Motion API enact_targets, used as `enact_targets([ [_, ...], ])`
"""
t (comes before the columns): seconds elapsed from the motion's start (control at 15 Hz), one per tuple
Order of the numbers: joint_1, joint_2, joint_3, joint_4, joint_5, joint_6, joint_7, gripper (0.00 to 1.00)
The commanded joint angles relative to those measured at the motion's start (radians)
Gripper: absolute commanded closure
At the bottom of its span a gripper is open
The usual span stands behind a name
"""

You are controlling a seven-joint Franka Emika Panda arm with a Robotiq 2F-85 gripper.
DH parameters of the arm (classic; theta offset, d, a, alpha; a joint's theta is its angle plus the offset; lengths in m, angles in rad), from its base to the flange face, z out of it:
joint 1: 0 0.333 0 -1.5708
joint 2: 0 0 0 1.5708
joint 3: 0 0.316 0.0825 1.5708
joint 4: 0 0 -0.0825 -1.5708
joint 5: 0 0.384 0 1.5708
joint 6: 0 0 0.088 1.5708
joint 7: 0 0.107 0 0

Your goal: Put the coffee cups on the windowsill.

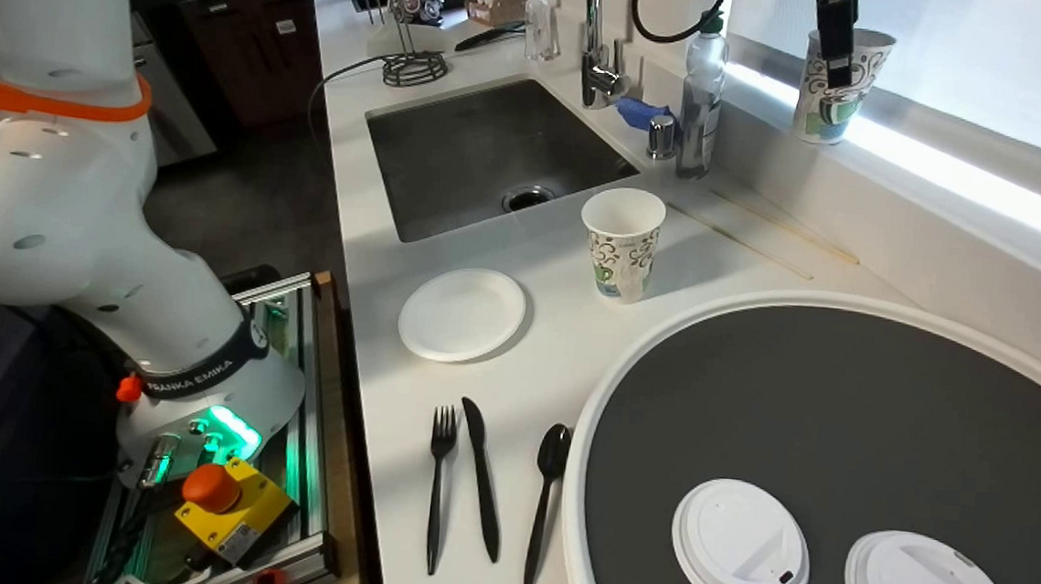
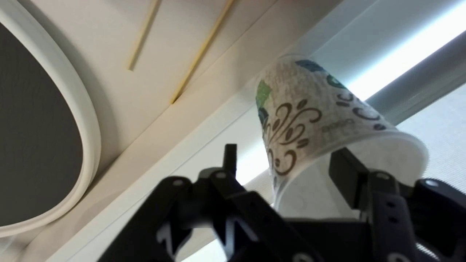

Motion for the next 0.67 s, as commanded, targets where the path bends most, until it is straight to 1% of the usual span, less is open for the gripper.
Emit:
enact_targets([
  [0.0, 0.018, 0.015, -0.02, 0.044, 0.015, -0.032, -0.006, 0.02],
  [0.07, 0.019, 0.012, -0.021, 0.047, 0.016, -0.033, -0.005, 0.0],
  [0.6, 0.023, -0.04, -0.036, 0.042, 0.007, -0.018, 0.003, 0.0],
])
